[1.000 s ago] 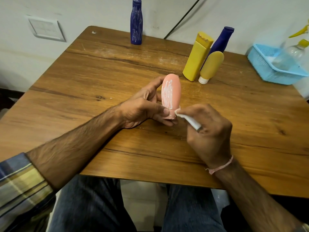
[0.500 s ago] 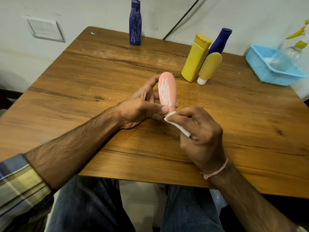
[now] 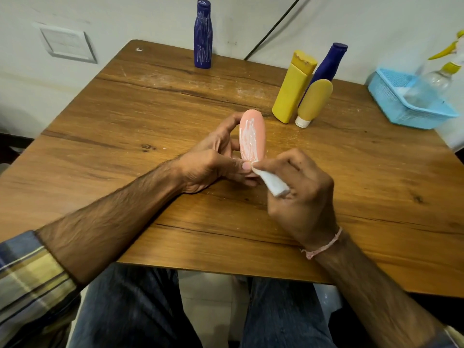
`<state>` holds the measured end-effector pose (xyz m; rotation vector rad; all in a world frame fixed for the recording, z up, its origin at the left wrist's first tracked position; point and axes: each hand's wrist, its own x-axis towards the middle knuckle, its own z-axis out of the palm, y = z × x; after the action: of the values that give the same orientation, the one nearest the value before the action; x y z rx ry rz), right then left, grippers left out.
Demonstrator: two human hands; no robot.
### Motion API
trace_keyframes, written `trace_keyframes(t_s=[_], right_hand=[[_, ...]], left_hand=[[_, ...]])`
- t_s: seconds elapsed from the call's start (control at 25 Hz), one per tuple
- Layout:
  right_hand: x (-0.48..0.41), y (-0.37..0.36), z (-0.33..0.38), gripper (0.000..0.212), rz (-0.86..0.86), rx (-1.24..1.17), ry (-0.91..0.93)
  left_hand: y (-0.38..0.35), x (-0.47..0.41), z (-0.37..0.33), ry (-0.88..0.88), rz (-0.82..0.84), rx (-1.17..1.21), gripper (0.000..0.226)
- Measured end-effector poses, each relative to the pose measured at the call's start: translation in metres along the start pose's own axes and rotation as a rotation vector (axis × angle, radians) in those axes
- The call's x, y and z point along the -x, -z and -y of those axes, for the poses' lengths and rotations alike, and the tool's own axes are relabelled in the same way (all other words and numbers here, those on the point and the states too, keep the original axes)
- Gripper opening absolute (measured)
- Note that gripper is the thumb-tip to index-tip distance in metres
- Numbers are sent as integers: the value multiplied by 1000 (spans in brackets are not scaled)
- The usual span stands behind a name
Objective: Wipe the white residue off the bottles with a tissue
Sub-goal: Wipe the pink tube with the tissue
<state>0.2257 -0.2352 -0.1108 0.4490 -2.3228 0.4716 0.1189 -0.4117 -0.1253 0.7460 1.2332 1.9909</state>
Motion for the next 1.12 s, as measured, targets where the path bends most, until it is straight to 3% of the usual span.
trace_keyframes(t_s=[0.28,0.4,0.56,0.68,0.84,0.96,1.12], right_hand=[[-7,5,-3,22,81,-8,7],[-14,6,-3,15,23,-21,-53],[-13,6,-2,17,86,-11,5],[-18,7,-5,13,10,-2,-59],[-16,6,-3,15,70,-16,29],[-21,6,-7,13,12,-8,-63],[-19,5,-3,13,55,-13,-26]], left_hand=[[0,0,2,-14,35,-51,93],[-1,0,1,-14,20,-76,95],[-1,0,0,-7,21,-78,95],[-1,0,1,-9,28,-84,94],[1,-1,3,-5,36,-83,95],[2,-1,3,-7,34,-101,94],[1,-1,4,-5,36,-104,93]])
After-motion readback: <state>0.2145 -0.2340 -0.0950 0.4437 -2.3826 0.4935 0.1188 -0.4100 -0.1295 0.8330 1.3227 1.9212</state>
